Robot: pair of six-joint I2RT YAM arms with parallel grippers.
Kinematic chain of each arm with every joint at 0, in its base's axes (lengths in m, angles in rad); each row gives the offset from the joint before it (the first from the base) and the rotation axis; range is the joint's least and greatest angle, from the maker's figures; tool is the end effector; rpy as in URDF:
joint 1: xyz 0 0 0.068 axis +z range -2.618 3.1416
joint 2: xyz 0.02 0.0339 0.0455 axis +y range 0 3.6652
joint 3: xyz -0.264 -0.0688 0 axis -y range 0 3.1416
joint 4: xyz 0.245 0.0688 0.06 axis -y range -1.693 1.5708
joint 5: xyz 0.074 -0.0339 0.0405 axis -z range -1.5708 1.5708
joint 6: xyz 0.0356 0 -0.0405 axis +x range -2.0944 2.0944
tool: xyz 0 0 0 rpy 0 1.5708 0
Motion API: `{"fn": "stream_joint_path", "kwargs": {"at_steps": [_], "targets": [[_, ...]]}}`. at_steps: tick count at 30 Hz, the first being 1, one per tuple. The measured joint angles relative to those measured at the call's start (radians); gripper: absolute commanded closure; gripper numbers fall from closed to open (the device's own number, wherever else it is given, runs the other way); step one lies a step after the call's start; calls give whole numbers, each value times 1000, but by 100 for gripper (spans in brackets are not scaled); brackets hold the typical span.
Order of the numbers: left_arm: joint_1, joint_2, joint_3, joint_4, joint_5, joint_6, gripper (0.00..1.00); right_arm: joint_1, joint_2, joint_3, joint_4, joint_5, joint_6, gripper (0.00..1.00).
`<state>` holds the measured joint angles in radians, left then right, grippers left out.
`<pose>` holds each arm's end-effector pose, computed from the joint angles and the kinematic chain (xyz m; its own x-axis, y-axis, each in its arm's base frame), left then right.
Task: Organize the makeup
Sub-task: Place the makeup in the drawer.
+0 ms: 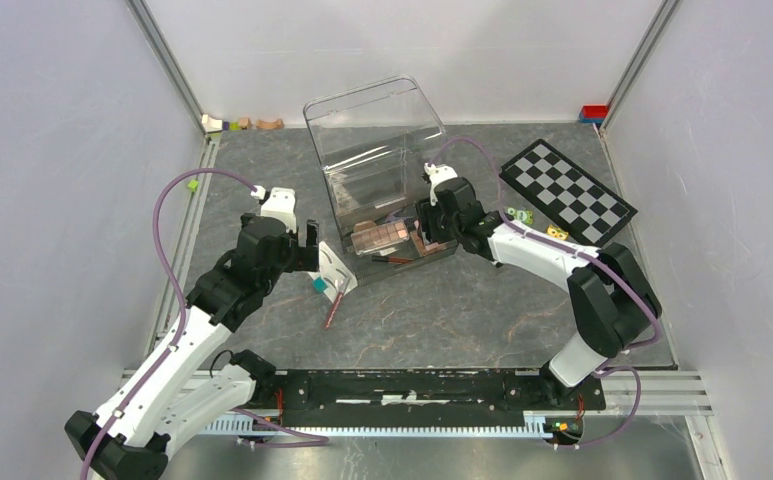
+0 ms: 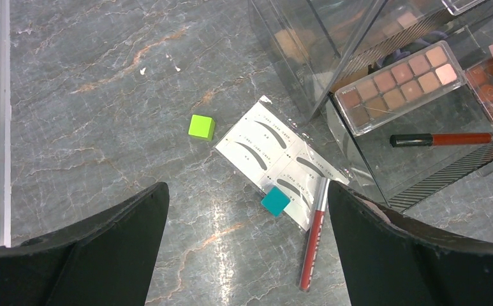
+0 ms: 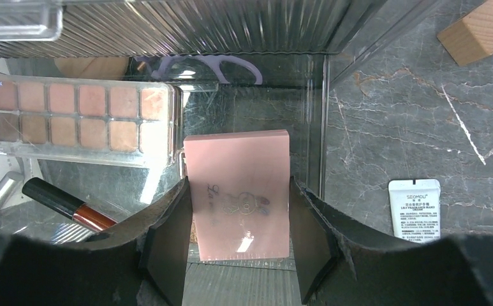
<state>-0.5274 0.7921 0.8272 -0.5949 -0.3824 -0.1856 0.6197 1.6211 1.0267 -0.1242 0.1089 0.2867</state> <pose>0.1519 -0.0731 0.3131 -0.4867 0.0854 -0.8694 0.1057 0.9937 0.0384 0.2890 0.2014 0.2177 -0.6585 -0.1245 -0.7422 -0.3384 0.9299 0.1442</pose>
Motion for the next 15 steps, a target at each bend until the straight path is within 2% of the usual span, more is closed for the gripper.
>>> {"fn": "stream_joint_path", "kwargs": {"at_steps": [15], "targets": [[5,0,0,0,2,0,0,2,0,32,-58,-5,-23,42]]}}
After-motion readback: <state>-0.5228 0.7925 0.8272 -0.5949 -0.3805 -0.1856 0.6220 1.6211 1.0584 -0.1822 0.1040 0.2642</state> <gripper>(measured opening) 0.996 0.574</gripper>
